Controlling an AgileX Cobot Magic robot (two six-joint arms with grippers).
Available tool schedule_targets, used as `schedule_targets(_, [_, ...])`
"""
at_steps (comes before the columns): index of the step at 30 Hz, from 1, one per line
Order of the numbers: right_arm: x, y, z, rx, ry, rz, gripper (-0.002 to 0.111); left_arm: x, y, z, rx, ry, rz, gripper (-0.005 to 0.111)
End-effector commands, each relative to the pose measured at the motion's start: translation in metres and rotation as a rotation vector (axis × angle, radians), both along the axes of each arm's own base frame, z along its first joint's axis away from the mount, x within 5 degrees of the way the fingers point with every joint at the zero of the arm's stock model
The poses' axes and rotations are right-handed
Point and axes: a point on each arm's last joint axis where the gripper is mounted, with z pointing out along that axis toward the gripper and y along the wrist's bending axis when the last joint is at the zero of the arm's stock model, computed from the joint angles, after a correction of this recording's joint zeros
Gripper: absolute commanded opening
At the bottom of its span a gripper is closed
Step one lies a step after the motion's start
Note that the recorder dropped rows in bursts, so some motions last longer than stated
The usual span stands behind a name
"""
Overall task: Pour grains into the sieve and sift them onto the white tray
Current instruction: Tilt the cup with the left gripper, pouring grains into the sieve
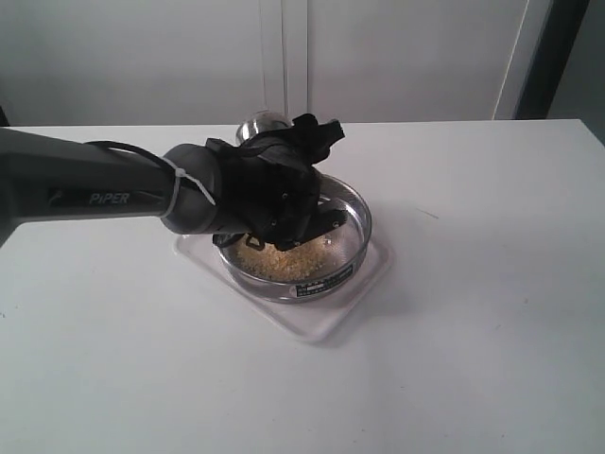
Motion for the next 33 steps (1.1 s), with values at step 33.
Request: schedule_targets(33, [0.000,0.000,-0.001,0.001,-0.008,0.001,0.000,-0.018,-0.004,0.036,-0.202,-0.175,0.092,0.000])
